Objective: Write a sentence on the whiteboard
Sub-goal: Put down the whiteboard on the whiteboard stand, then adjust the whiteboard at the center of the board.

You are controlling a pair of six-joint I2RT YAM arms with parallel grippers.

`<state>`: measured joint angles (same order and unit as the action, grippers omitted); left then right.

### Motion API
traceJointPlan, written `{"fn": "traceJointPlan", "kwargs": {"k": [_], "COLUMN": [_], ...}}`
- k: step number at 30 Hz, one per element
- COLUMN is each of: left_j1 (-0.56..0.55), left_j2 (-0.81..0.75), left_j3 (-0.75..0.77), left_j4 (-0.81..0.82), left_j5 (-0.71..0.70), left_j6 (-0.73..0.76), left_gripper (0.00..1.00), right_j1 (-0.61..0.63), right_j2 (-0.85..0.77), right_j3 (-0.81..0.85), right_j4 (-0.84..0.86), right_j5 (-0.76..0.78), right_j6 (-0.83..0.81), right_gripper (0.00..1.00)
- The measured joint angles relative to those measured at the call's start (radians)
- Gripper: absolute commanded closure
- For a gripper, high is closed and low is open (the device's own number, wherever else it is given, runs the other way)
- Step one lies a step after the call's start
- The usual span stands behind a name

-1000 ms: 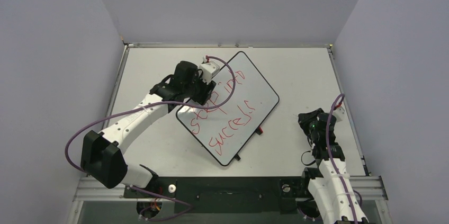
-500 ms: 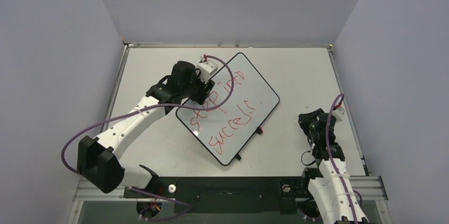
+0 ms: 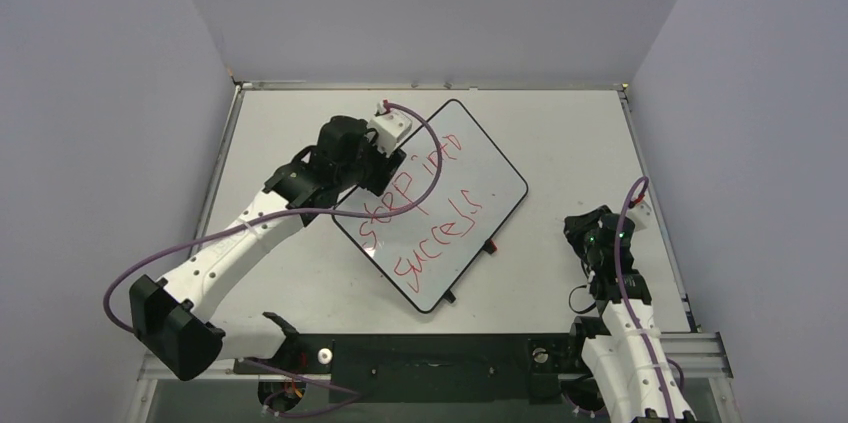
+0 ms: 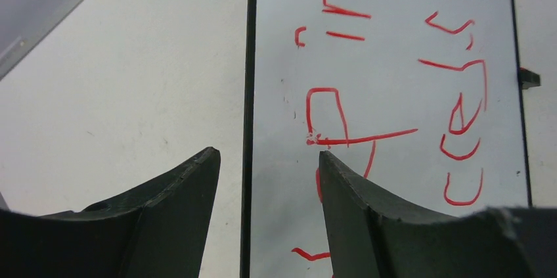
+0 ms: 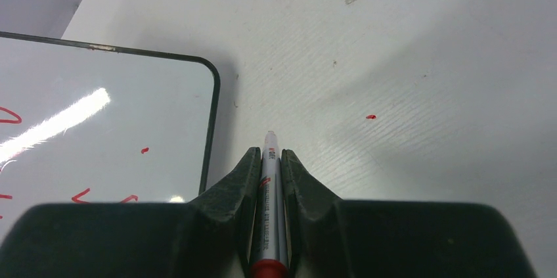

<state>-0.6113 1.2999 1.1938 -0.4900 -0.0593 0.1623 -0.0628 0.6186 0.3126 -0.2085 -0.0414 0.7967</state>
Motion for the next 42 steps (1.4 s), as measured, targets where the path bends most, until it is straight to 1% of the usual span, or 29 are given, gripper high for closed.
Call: {"fn": "traceJointPlan", "kwargs": {"k": [4,7,9,11,12,13,14,15,16,19,22,23,24,28,32,37,42], "left_j1": [-0.090,-0.175,-0.247,-0.316,-0.354,-0.393,-0.426,-0.461,-0.488,-0.572,-0.638,-0.657,-0.678,-0.717,-0.716,-0.707,-0.683], "left_j2": [-0.032,-0.043,-0.039,-0.022,-0.004,0.020,0.050,0.086,0.121,0.240,0.355,0.389,0.430,0.512,0.549,0.626,0.685], "left_j3": [0.078,0.136,0.169,0.182,0.184,0.183,0.182,0.177,0.169,0.129,0.121,0.121,0.121,0.120,0.120,0.149,0.153], "left_j4": [-0.023,-0.028,-0.030,-0.025,-0.014,0.004,0.025,0.054,0.084,0.174,0.221,0.236,0.248,0.284,0.328,0.348,0.354], "left_j5": [-0.059,-0.086,-0.112,-0.126,-0.132,-0.145,-0.150,-0.155,-0.158,-0.175,-0.214,-0.229,-0.243,-0.262,-0.278,-0.297,-0.304], "left_j6": [0.005,0.003,-0.003,-0.024,-0.040,-0.066,-0.091,-0.129,-0.161,-0.280,-0.381,-0.409,-0.447,-0.549,-0.615,-0.652,-0.658], "left_gripper": [0.47,0.51,0.53,0.58,0.64,0.66,0.72,0.74,0.79,0.87,0.97,1.00,1.00,1.00,1.00,1.00,1.00], "right_j1": [0.000,0.000,0.000,0.000,0.000,0.000,-0.001,-0.001,-0.001,-0.002,-0.002,-0.002,-0.003,-0.010,-0.011,-0.011,-0.011], "right_j2": [-0.009,-0.021,-0.024,-0.031,-0.034,-0.034,-0.036,-0.037,-0.039,-0.045,-0.045,-0.045,-0.045,-0.045,-0.044,-0.040,-0.039], "right_j3": [0.000,0.003,0.016,0.033,0.045,0.058,0.071,0.085,0.095,0.138,0.193,0.211,0.228,0.288,0.324,0.336,0.336], "right_j4": [-0.019,-0.037,-0.055,-0.071,-0.083,-0.092,-0.101,-0.111,-0.120,-0.159,-0.210,-0.225,-0.237,-0.280,-0.302,-0.314,-0.325], "right_j5": [0.001,0.004,0.011,0.024,0.034,0.045,0.056,0.068,0.080,0.123,0.186,0.207,0.231,0.323,0.370,0.380,0.382], "right_j6": [-0.003,-0.007,-0.011,-0.016,-0.018,-0.019,-0.020,-0.023,-0.023,-0.027,-0.034,-0.037,-0.041,-0.054,-0.060,-0.061,-0.073], "right_gripper": [1.00,1.00,1.00,1.00,1.00,1.00,1.00,1.00,1.00,1.00,1.00,1.00,1.00,1.00,1.00,1.00,1.00]}}
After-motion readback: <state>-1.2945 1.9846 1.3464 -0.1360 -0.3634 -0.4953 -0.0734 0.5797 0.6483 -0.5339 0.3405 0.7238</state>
